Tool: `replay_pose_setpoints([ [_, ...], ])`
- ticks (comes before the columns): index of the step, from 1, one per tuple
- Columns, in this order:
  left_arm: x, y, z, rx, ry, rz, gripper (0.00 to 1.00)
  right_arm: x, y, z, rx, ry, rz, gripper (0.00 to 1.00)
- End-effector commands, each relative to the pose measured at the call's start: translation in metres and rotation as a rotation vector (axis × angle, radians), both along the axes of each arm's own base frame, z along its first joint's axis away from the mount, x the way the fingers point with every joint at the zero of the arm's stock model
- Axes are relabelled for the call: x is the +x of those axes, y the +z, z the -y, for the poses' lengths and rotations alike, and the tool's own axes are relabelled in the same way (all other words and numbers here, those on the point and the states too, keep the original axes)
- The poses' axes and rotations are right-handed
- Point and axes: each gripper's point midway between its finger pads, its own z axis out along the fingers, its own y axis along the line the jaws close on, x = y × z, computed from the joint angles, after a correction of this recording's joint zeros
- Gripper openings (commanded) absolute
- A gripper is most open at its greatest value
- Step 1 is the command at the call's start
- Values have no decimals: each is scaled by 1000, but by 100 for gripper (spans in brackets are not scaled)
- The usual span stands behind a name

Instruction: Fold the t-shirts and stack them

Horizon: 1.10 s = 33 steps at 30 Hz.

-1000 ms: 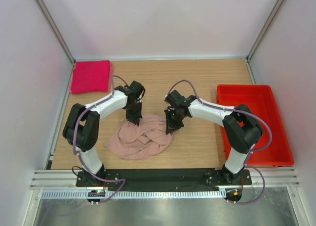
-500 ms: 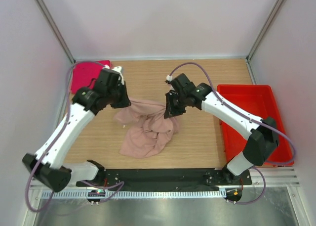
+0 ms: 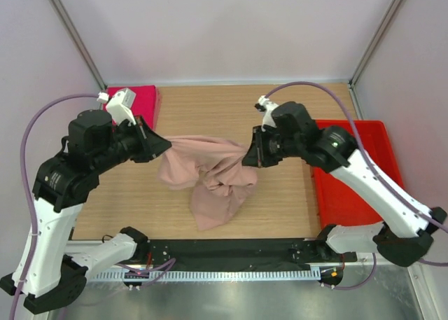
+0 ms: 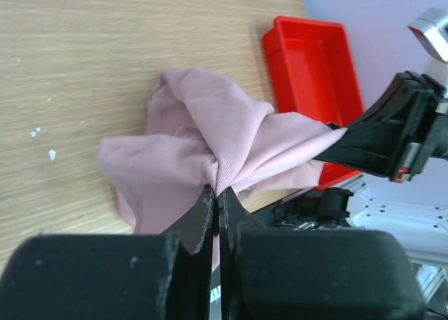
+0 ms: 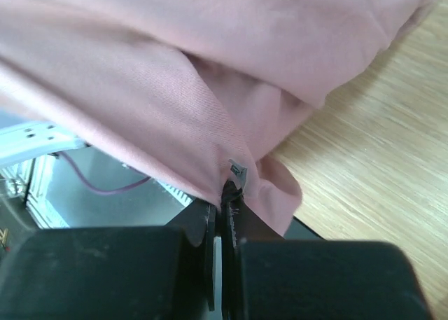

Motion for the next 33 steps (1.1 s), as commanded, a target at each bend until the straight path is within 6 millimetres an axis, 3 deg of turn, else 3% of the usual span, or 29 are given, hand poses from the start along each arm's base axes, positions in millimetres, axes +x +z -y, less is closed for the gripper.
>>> replay_pose_setpoints([
  [1, -8, 35, -6, -50, 4, 101, 0, -13, 25, 30, 2, -61, 39, 1],
  [6, 6, 43, -11, -44, 65, 128, 0, -8, 41, 44, -42, -85, 107, 1],
  [11, 21, 83, -19, -60, 129, 256, 0, 11, 43, 50, -127, -93, 188, 1],
  [14, 34, 101, -31, -7, 201, 300, 0, 13, 35, 15, -67, 24, 144, 1],
  [15, 28, 123, -41, -18, 231, 351, 0, 7, 28, -7, -22, 105, 81, 1],
  [17, 29, 137, -49, -5, 264, 389, 0, 3, 30, -42, 69, 180, 51, 1],
  [18, 22, 156, -60, -21, 300, 438, 0, -4, 32, -58, 99, 229, 42, 1],
  [19, 20, 162, -65, -17, 321, 461, 0, -19, 27, -89, 137, 326, 13, 1],
  [21, 14, 181, -77, -45, 366, 515, 0, -38, 40, -121, 209, 419, -8, 1],
  [22, 12, 187, -82, -53, 385, 533, 0, -55, 39, -148, 254, 519, -48, 1],
  [23, 10, 192, -83, -65, 391, 546, 0, -61, 55, -158, 302, 552, -39, 1],
  [24, 11, 197, -80, -81, 385, 562, 1, -61, 58, -166, 319, 572, -41, 1],
  [26, 18, 196, -73, -82, 364, 555, 1, -48, 67, -175, 347, 548, -33, 1],
  [28, 40, 179, -51, -60, 307, 506, 0, -38, 78, -179, 416, 537, -33, 1],
  [30, 61, 159, -29, -47, 250, 459, 0, -34, 71, -171, 445, 516, -93, 2],
  [31, 76, 147, -13, -48, 211, 431, 0, -32, 71, -169, 464, 509, -89, 4],
  [32, 94, 122, 11, -45, 144, 379, 0, -26, 59, -157, 451, 471, -112, 15],
  [33, 104, 110, 25, -64, 109, 339, 0, -19, 54, -148, 438, 422, -118, 21],
])
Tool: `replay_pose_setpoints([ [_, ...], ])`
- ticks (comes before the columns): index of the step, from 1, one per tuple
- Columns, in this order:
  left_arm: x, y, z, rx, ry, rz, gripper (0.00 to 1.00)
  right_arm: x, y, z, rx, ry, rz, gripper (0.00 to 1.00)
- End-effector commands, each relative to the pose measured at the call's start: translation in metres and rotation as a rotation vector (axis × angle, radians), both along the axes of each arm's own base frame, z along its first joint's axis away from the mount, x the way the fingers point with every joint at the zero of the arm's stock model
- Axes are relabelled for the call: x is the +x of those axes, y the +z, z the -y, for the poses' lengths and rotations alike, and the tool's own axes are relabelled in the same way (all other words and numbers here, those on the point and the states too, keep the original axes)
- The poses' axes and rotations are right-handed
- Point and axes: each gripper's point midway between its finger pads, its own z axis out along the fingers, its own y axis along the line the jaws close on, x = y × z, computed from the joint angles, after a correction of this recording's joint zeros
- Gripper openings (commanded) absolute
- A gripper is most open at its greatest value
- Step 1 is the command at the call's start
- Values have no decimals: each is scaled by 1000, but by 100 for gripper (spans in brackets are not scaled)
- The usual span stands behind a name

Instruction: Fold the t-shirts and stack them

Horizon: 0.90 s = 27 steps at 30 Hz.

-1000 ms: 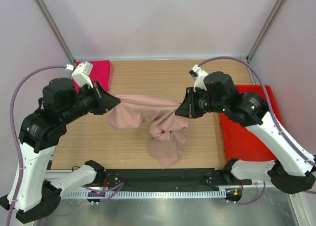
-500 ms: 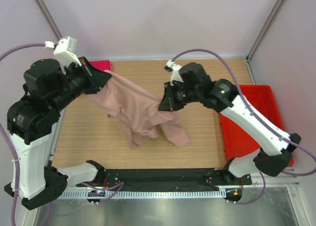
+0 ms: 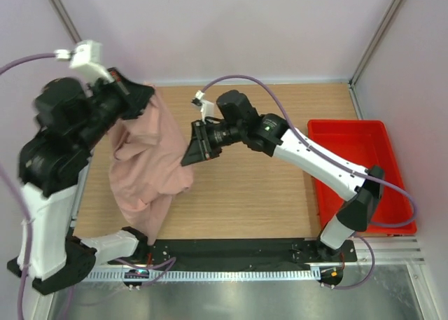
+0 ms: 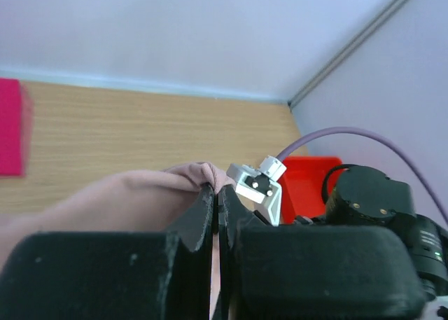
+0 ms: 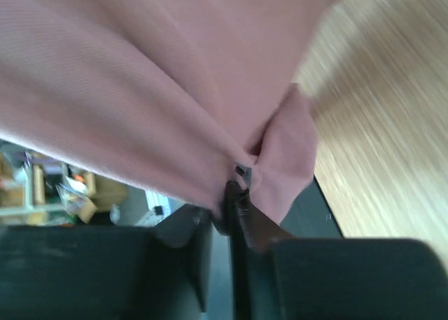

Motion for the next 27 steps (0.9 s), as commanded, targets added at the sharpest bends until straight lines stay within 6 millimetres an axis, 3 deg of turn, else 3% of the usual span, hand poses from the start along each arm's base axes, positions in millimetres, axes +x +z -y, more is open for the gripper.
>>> replay_pose_setpoints([
  [1, 79, -57, 78, -12, -165, -134, 0, 6, -12, 39, -31, -98, -104, 27],
  [2, 87, -77, 104, -24, -264, -179, 0, 10, -14, 61, -61, -165, -101, 37],
  [3, 96, -94, 120, -37, -305, -235, 0, 40, -32, 88, -136, -324, -87, 40],
  [4, 105, -118, 137, -22, -340, -292, 0, 36, -74, 119, -282, -388, -134, 43],
  [5, 117, -155, 167, 15, -388, -368, 2, 39, -87, 143, -347, -464, -123, 52],
  [6, 119, -175, 183, 36, -422, -412, 7, 48, -91, 178, -395, -590, -81, 55],
  [7, 121, -207, 209, 63, -470, -473, 16, 36, -118, 205, -495, -626, -121, 56],
  [9, 121, -223, 229, 66, -518, -517, 34, 26, -121, 233, -513, -683, -115, 59],
  [10, 120, -227, 234, 68, -521, -534, 45, 23, -134, 248, -562, -713, -121, 59],
  [12, 120, -230, 232, 88, -513, -551, 54, 18, -137, 257, -580, -731, -107, 62],
  [14, 121, -223, 217, 135, -479, -518, 65, 19, -139, 255, -575, -711, -106, 62],
  [15, 115, -209, 208, 136, -477, -493, 67, 22, -139, 250, -561, -696, -102, 62],
  [17, 109, -207, 186, 169, -443, -504, 70, 26, -145, 237, -563, -633, -118, 62],
  [18, 99, -188, 172, 165, -425, -467, 69, 30, -146, 231, -558, -615, -116, 62],
  [19, 95, -199, 154, 202, -366, -502, 70, 39, -145, 222, -535, -604, -102, 62],
  [21, 86, -196, 126, 211, -296, -514, 69, 48, -159, 204, -553, -550, -114, 63],
  [22, 77, -186, 104, 198, -247, -499, 68, 57, -152, 190, -528, -532, -89, 65],
  [23, 68, -206, 85, 233, -191, -568, 66, 62, -171, 178, -577, -496, -119, 66],
  [24, 60, -214, 73, 227, -153, -602, 66, 58, -174, 160, -587, -438, -102, 67],
  [25, 47, -206, 55, 204, -121, -590, 64, 65, -163, 142, -564, -416, -73, 67],
  [26, 35, -233, 38, 245, -65, -662, 64, 66, -169, 128, -581, -385, -70, 67],
  [27, 25, -238, 28, 233, -36, -680, 64, 57, -189, 106, -623, -318, -78, 67],
])
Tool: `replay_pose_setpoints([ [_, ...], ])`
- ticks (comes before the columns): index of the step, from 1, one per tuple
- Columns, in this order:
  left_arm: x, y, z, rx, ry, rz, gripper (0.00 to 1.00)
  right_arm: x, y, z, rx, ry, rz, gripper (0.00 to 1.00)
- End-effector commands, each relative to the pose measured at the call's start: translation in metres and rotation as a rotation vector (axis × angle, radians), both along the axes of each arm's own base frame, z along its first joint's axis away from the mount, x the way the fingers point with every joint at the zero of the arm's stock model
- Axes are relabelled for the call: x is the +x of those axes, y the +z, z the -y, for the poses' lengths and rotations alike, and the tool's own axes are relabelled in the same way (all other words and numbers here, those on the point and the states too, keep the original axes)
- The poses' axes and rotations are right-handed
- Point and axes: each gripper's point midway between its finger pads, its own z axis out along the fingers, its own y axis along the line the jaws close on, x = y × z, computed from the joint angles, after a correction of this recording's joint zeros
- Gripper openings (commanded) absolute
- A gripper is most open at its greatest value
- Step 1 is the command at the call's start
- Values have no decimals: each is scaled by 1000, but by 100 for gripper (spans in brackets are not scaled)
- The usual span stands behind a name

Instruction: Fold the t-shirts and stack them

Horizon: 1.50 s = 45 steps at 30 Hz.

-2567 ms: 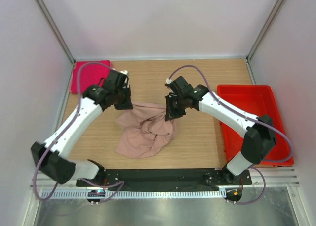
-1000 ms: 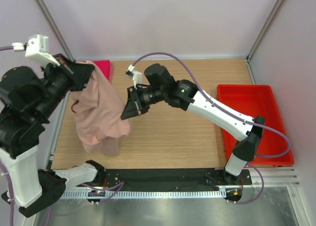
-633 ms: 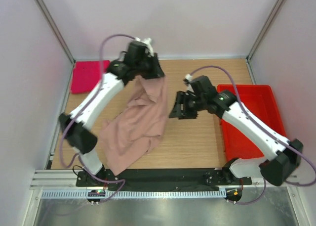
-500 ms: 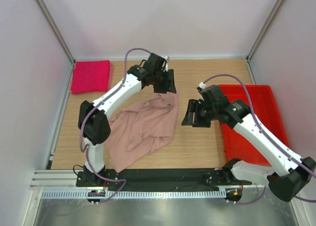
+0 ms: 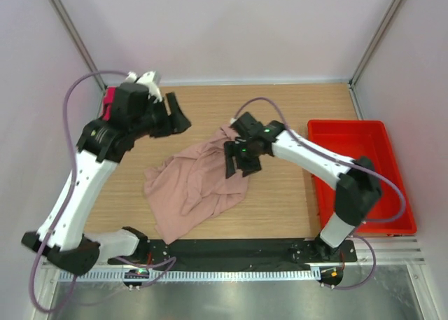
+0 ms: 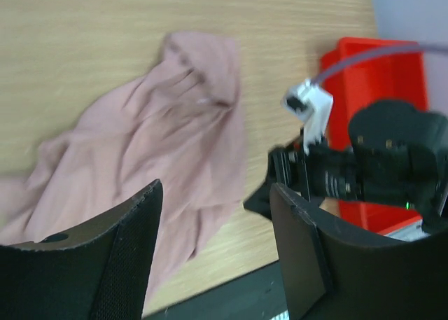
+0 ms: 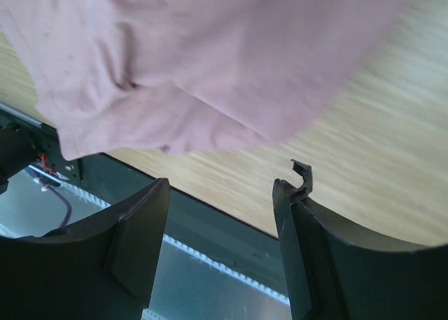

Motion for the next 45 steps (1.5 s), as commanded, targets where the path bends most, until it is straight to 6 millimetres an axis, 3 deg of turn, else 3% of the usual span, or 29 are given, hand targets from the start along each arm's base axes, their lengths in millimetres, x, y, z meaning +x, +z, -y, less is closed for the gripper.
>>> replay_pose_setpoints([
  [1, -42, -71, -50, 151, 145, -224, 63, 4, 3, -76, 70, 186, 56, 67],
  [2, -60, -79, -63, 153, 170, -230, 63, 6, 11, -97, 98, 212, 70, 67],
  [3, -70, -85, -74, 161, 218, -248, 63, -4, -13, -115, 79, 253, 10, 67],
  [4, -79, -88, -81, 157, 240, -250, 63, -4, -11, -132, 101, 273, 15, 67],
  [5, -93, -81, -90, 128, 261, -214, 63, -8, -17, -141, 101, 293, 8, 66],
  [8, -114, -85, -103, 98, 308, -213, 63, -22, -43, -170, 96, 340, -10, 65],
  [12, -135, -78, -120, 72, 360, -185, 63, -25, -77, -176, 42, 314, -41, 63],
  [14, -139, -80, -122, 66, 369, -193, 63, -21, -91, -172, 3, 300, -39, 56],
  [15, -140, -81, -121, 64, 369, -197, 63, -19, -93, -171, -4, 306, -34, 52],
  [17, -139, -84, -117, 57, 352, -209, 63, -11, -85, -168, -20, 282, 0, 25],
  [19, -135, -89, -112, 62, 336, -227, 61, 3, -76, -153, -29, 228, 15, 5],
  [20, -132, -92, -104, 50, 311, -235, 61, 16, -53, -143, -20, 186, 74, 1],
  [21, -129, -95, -100, 50, 297, -246, 61, 34, -43, -124, -25, 124, 87, 1],
  [23, -122, -107, -86, 47, 249, -289, 61, 46, -33, -88, -31, 52, 94, 1],
  [24, -119, -112, -81, 47, 229, -306, 61, 62, -4, -61, 11, -12, 126, 1],
  [26, -111, -128, -71, 65, 206, -369, 60, 64, -5, -17, -22, -51, 111, 1],
  [27, -109, -134, -61, 46, 172, -391, 59, 59, 13, 7, -25, -71, 129, 1],
  [28, -105, -139, -56, 49, 159, -411, 59, 61, 4, 42, -73, -100, 112, 2],
  [30, -92, -152, -43, 47, 131, -447, 59, 49, 16, 85, -126, -140, 148, 7],
  [31, -86, -154, -39, 52, 115, -446, 61, 40, 6, 112, -176, -172, 132, 12],
  [32, -79, -165, -36, 78, 112, -478, 62, 33, 4, 126, -205, -176, 134, 14],
  [34, -65, -164, -34, 106, 103, -460, 66, 15, -6, 150, -252, -210, 136, 22],
  [37, -46, -172, -34, 179, 108, -479, 72, 1, -19, 156, -259, -238, 103, 36],
  [39, -37, -187, -38, 232, 124, -529, 77, 4, -16, 142, -190, -249, 89, 43],
  [41, -32, -199, -41, 262, 125, -565, 78, 12, -13, 128, -132, -247, 82, 49],
  [43, -28, -224, -37, 250, 104, -644, 75, 30, -1, 118, -93, -256, 117, 51],
  [45, -26, -242, -36, 230, 101, -706, 68, 41, -6, 109, -84, -233, 100, 52],
])
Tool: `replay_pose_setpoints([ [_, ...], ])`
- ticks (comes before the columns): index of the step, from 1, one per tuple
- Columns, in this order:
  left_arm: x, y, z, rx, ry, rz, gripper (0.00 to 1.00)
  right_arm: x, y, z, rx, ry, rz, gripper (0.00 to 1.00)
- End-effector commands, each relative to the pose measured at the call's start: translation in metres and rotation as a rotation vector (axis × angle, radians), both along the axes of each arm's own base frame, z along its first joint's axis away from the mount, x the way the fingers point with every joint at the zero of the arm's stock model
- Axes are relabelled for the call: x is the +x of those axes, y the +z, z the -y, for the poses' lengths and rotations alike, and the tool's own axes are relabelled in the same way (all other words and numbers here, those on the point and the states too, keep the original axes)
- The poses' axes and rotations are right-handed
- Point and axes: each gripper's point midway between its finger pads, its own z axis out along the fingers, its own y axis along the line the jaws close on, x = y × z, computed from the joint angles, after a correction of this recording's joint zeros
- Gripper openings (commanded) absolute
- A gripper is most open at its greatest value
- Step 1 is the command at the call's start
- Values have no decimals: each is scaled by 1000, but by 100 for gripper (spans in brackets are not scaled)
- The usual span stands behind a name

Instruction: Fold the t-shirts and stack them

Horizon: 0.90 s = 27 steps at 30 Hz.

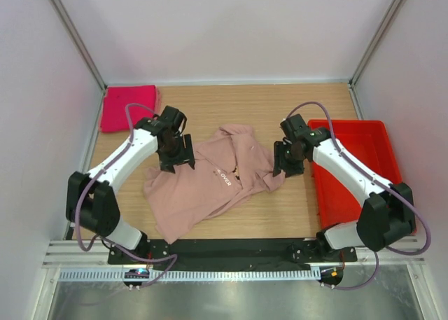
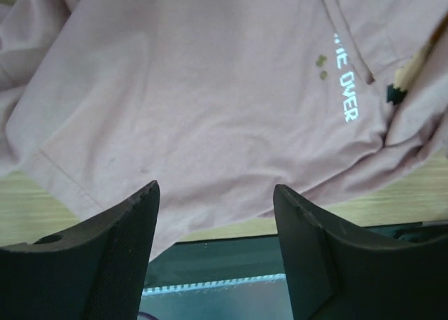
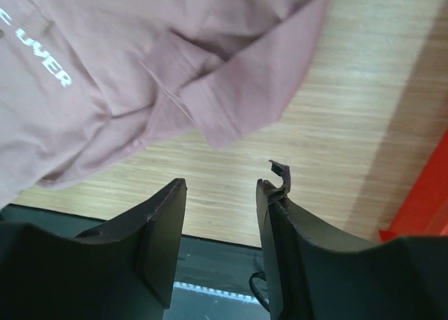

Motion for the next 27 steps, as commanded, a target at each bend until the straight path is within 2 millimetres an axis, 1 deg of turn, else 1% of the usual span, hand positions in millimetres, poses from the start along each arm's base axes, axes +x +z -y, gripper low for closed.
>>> replay_pose_setpoints([
  [1, 7, -34, 7, -53, -24, -91, 66, 41, 25, -31, 104, 24, 96, 52],
  [2, 8, -43, 8, -59, -18, -112, 65, 45, 13, -36, 101, 31, 58, 52],
  [3, 9, -51, 7, -64, -1, -134, 61, 52, 16, -47, 128, 57, 63, 52],
  [4, 8, -67, 6, -58, 6, -186, 58, 55, 13, -52, 128, 73, 55, 52],
  [5, 11, -73, 6, -76, 22, -207, 55, 58, -2, -55, 105, 81, 16, 52],
  [6, 13, -80, 5, -79, 32, -235, 49, 66, 0, -59, 95, 105, 31, 52],
  [7, 12, -92, 4, -79, 42, -280, 47, 69, -6, -60, 77, 109, 18, 52],
  [8, 19, -95, 3, -98, 56, -285, 46, 71, -9, -61, 64, 111, 7, 52],
  [9, 21, -100, 2, -102, 70, -304, 44, 77, -15, -63, 54, 114, -6, 52],
  [10, 23, -108, 0, -102, 81, -329, 44, 80, -16, -64, 51, 113, -8, 52],
  [11, 31, -109, -5, -111, 101, -329, 43, 83, -15, -65, 51, 114, -7, 53],
  [12, 36, -110, -9, -107, 113, -328, 43, 83, -20, -66, 47, 116, -18, 53],
  [13, 39, -119, -14, -97, 125, -352, 42, 84, -21, -66, 47, 113, -20, 52],
  [14, 45, -120, -23, -99, 147, -351, 42, 84, -22, -67, 45, 117, -24, 53],
  [15, 55, -120, -27, -92, 159, -340, 41, 84, -24, -68, 46, 119, -36, 52],
  [16, 60, -122, -32, -91, 166, -343, 41, 81, -26, -67, 44, 124, -49, 52],
  [17, 64, -128, -36, -91, 182, -359, 41, 80, -27, -67, 44, 124, -57, 52],
  [18, 77, -126, -44, -97, 204, -339, 41, 78, -29, -67, 44, 118, -66, 52],
  [19, 85, -126, -49, -98, 213, -331, 41, 76, -30, -69, 49, 129, -69, 52],
  [20, 90, -131, -52, -96, 218, -338, 40, 71, -33, -69, 48, 133, -82, 52],
  [21, 107, -122, -55, -100, 214, -300, 40, 68, -34, -70, 51, 139, -87, 51],
  [22, 114, -120, -57, -94, 195, -287, 40, 64, -35, -77, 60, 162, -90, 51],
  [24, 127, -114, -56, -92, 171, -259, 41, 55, -39, -83, 56, 190, -101, 50],
  [25, 137, -105, -54, -98, 163, -224, 43, 53, -41, -87, 53, 204, -99, 50],
  [26, 142, -95, -53, -97, 146, -192, 47, 46, -44, -93, 43, 232, -100, 50],
  [27, 145, -88, -51, -95, 135, -171, 49, 44, -45, -95, 29, 240, -102, 50],
])
